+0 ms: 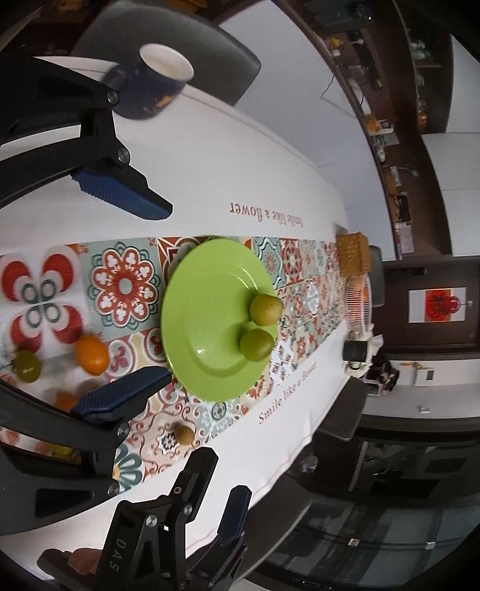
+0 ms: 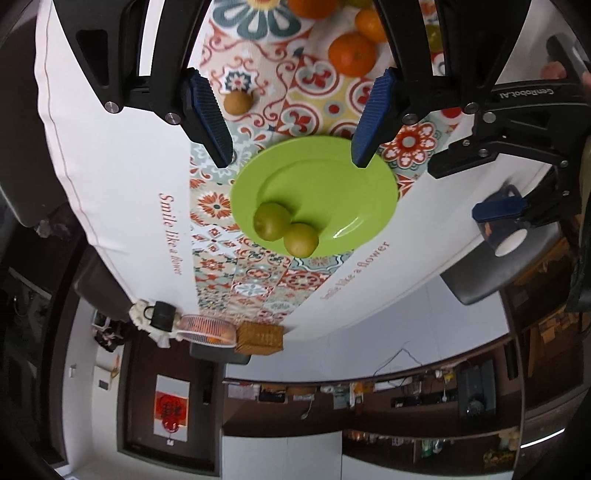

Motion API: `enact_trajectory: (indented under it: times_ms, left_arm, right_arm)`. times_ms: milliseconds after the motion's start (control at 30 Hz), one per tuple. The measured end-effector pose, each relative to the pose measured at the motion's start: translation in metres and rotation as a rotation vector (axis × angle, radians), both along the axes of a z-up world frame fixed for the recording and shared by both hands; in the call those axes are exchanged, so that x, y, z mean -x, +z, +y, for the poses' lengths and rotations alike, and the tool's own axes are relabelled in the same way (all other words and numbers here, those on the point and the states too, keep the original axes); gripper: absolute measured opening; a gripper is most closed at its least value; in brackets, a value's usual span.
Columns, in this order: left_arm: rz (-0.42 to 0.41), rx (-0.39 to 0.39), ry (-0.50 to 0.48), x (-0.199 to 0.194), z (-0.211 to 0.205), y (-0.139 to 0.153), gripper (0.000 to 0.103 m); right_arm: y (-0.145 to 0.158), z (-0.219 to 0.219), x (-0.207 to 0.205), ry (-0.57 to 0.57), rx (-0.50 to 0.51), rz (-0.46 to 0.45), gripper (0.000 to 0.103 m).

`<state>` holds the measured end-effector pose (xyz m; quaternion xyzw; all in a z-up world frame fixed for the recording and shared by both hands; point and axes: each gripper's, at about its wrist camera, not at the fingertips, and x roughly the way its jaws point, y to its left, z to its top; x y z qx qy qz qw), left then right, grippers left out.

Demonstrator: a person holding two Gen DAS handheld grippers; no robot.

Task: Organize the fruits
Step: 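Grasp the small green citrus with the left gripper while the right grasps a brown kiwi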

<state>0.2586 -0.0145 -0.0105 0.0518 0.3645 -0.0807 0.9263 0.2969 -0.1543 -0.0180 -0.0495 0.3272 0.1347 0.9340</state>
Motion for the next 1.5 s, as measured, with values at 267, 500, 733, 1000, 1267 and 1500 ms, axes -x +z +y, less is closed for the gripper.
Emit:
enact_trajectory:
  times_ms: [267, 500, 733, 1000, 1267, 1500]
  left_arm:
    - [-0.048, -0.008, 0.004, 0.05, -0.003, 0.018, 0.089]
    - [-0.075, -0.021, 0.003, 0.091, -0.006, 0.023, 0.091]
    - [-0.087, -0.023, 0.005, 0.122, -0.005, 0.018, 0.092]
    - [-0.111, -0.032, -0.022, 0.141, -0.008, 0.008, 0.091]
    - [-0.115, -0.053, -0.056, 0.147, -0.012, -0.01, 0.091]
    - [-0.072, -0.056, -0.07, 0.14, -0.013, -0.032, 0.085]
  right_arm:
    - [0.014, -0.009, 0.052, -0.034, -0.046, -0.036, 0.073]
    - [0.015, -0.017, 0.089, -0.05, -0.047, -0.042, 0.073]
    - [0.01, -0.02, 0.124, -0.07, -0.034, -0.05, 0.073]
    - [-0.002, -0.02, 0.147, -0.09, -0.025, -0.039, 0.073]
    - [-0.022, -0.018, 0.155, -0.061, -0.017, -0.005, 0.072]
    - [-0.04, -0.011, 0.151, -0.035, 0.017, 0.018, 0.071]
